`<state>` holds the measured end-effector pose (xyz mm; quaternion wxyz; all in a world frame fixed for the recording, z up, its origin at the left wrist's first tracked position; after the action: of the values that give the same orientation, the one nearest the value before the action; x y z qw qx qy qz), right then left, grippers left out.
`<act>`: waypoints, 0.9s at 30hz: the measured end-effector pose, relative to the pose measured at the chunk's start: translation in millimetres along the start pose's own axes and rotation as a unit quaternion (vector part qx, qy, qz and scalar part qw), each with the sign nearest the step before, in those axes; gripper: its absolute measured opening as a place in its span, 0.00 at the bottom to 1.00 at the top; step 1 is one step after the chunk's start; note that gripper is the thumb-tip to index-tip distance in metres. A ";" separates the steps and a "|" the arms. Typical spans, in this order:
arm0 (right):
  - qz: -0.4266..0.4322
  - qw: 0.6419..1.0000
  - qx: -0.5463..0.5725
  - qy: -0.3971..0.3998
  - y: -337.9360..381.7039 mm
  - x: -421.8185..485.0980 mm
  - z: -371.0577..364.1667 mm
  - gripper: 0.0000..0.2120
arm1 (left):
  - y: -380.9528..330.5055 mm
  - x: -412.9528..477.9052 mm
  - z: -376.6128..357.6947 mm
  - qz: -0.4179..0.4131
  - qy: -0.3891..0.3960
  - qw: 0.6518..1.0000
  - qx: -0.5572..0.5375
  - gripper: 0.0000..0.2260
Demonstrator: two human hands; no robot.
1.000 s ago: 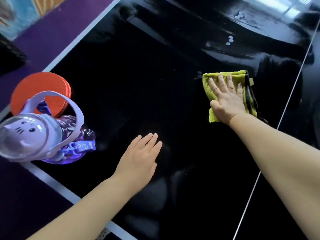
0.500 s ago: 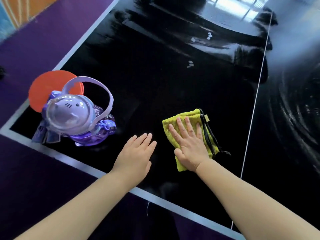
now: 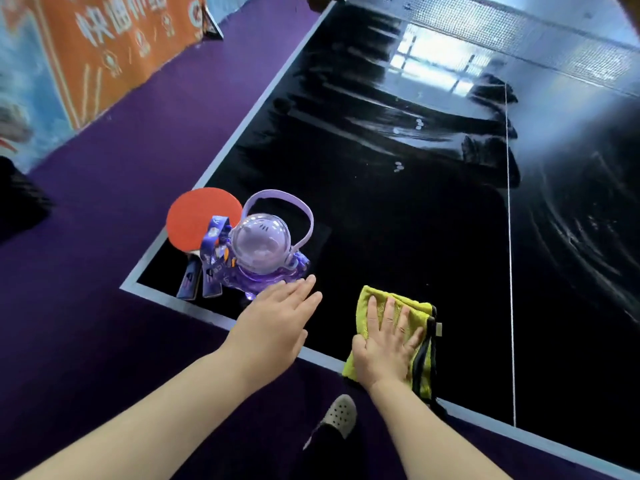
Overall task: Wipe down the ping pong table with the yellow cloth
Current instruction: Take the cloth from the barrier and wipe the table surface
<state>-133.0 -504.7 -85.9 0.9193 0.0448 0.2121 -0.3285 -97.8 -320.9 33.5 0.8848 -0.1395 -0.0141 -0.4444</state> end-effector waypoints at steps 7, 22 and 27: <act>-0.119 0.992 0.035 -0.025 37.5 38.2 16.9 0.38 | 29.2 41.4 37.3 -0.055 -0.126 0.990 0.007 0.18; -0.214 0.971 0.085 -0.056 129.2 246.4 114.0 0.38 | 177.7 226.5 39.1 -0.101 -0.031 0.994 0.029 0.15; -0.195 0.974 0.086 -0.076 151.0 306.9 144.6 0.37 | 218.2 256.8 22.0 -0.084 -0.025 0.996 -0.010 0.15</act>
<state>226.2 -598.5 -92.2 0.8438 0.0560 0.1169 -0.5208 232.1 -392.7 41.7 0.8425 -0.1576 -0.0429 -0.5134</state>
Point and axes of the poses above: each hand's wrist, its own x-axis towards the middle knuckle, its own z-axis out of the back of the hand, y = z × x, the point moved 6 cm from there along x, towards the middle knuckle, and after that the axes turned 15 degrees about -z, right-handed, at the moved point
